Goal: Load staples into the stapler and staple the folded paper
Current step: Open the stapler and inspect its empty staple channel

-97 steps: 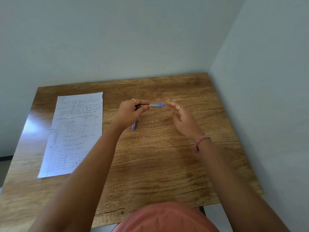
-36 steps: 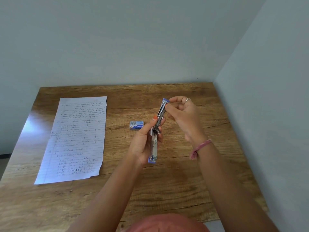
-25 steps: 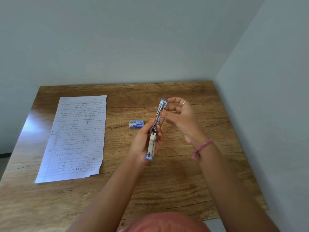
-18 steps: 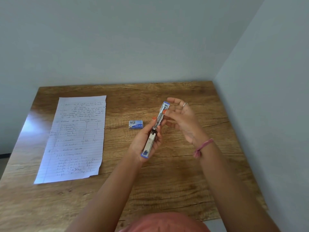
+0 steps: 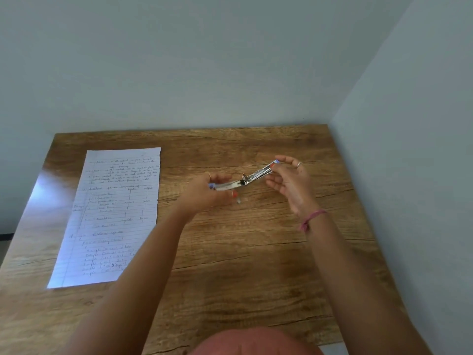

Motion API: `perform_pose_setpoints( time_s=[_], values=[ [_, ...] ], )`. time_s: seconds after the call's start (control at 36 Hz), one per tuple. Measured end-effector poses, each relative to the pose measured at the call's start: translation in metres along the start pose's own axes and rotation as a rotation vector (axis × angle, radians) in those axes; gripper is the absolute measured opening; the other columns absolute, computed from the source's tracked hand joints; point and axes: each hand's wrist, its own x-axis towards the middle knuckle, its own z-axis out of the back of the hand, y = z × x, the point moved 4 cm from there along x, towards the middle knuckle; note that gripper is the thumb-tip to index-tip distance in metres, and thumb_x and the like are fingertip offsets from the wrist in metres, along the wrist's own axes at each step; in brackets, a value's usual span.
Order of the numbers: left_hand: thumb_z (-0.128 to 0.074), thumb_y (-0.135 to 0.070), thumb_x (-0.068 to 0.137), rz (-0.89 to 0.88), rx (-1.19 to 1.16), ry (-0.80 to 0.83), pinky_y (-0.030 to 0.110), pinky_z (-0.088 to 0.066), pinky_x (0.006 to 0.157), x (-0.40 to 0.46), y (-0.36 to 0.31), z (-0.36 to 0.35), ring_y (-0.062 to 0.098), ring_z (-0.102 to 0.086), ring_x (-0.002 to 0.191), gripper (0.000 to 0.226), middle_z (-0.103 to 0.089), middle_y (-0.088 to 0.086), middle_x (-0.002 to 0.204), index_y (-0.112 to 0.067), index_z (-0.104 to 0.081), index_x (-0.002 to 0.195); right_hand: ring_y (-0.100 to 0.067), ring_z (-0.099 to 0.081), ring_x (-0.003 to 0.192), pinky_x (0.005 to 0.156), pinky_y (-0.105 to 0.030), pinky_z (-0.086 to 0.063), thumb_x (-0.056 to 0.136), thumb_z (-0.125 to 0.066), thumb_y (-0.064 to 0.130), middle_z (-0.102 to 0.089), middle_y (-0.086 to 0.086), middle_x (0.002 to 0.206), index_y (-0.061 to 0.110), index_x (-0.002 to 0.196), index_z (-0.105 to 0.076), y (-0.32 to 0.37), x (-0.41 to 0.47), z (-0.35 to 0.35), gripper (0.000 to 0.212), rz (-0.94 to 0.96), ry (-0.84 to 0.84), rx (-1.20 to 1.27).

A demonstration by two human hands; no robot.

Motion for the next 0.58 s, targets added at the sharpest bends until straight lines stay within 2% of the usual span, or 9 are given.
perform_pose_setpoints(
  time_s=[0.11,0.17,0.28,0.36,0.42,0.53,0.58],
  values=[
    [-0.077,-0.019,0.080,-0.197,0.419,-0.111,0.026,-0.047,0.081,0.021,-0.015,0.009,0.012,-0.058,0.092,0.034,-0.060,-0.004,0.102,-0.024,-0.068,0.112,-0.016,-0.071,0.069,0.065,-0.026,-0.058,0.088,-0.066,0.005,-0.074,-0.001,0.075,0.011,0.108,-0.058,-0.005,0.009,0.005,0.022,-0.012,-0.015,0.049],
    [-0.074,-0.019,0.082,-0.233,0.501,-0.145,0.029,-0.048,0.085,0.031,-0.017,0.013,0.016,-0.058,0.095,0.032,-0.061,0.001,0.105,-0.021,-0.069,0.113,-0.017,-0.072,0.072,0.067,-0.025,-0.059,0.089,-0.066,0.005,-0.072,-0.004,0.081,0.011,0.108,-0.058,-0.009,0.012,0.008,0.022,-0.018,-0.021,0.036],
    [-0.075,-0.016,0.081,-0.219,0.443,-0.153,0.030,-0.051,0.092,0.047,-0.011,0.020,0.014,-0.063,0.096,0.033,-0.067,-0.002,0.102,-0.019,-0.068,0.113,-0.014,-0.073,0.079,0.069,-0.019,-0.057,0.086,-0.069,0.003,-0.071,-0.009,0.094,0.012,0.107,-0.059,-0.018,0.017,0.014,0.025,0.014,0.004,-0.067],
    [-0.076,-0.014,0.079,-0.210,0.387,-0.165,0.017,-0.051,0.079,0.055,-0.004,0.025,0.001,-0.060,0.083,0.038,-0.064,-0.011,0.093,-0.020,-0.066,0.116,-0.009,-0.072,0.085,0.071,-0.017,-0.055,0.083,-0.073,0.003,-0.072,-0.008,0.100,0.010,0.112,-0.061,-0.023,0.019,0.018,0.031,0.066,0.047,-0.240],
    [-0.077,-0.014,0.079,-0.206,0.356,-0.168,0.007,-0.046,0.068,0.059,-0.002,0.028,-0.003,-0.059,0.081,0.040,-0.063,-0.013,0.092,-0.022,-0.065,0.116,-0.003,-0.071,0.085,0.072,-0.014,-0.054,0.083,-0.075,0.007,-0.072,-0.003,0.101,0.016,0.109,-0.064,-0.024,0.020,0.019,0.030,0.111,0.061,-0.376],
    [-0.078,-0.009,0.077,-0.203,0.289,-0.163,0.002,-0.044,0.062,0.065,-0.002,0.032,-0.005,-0.061,0.082,0.047,-0.065,-0.014,0.094,-0.022,-0.063,0.120,0.009,-0.065,0.077,0.067,-0.008,-0.049,0.083,-0.076,0.020,-0.069,0.011,0.092,0.023,0.105,-0.066,-0.023,0.021,0.019,0.025,0.231,0.077,-0.636],
    [-0.077,-0.005,0.077,-0.194,0.238,-0.172,0.001,-0.045,0.062,0.067,-0.002,0.034,-0.008,-0.061,0.079,0.052,-0.064,-0.017,0.091,-0.020,-0.060,0.123,0.005,-0.063,0.076,0.067,-0.007,-0.048,0.082,-0.076,0.025,-0.068,0.012,0.089,0.022,0.107,-0.069,-0.022,0.020,0.017,0.026,0.303,0.080,-0.766]
  ],
)
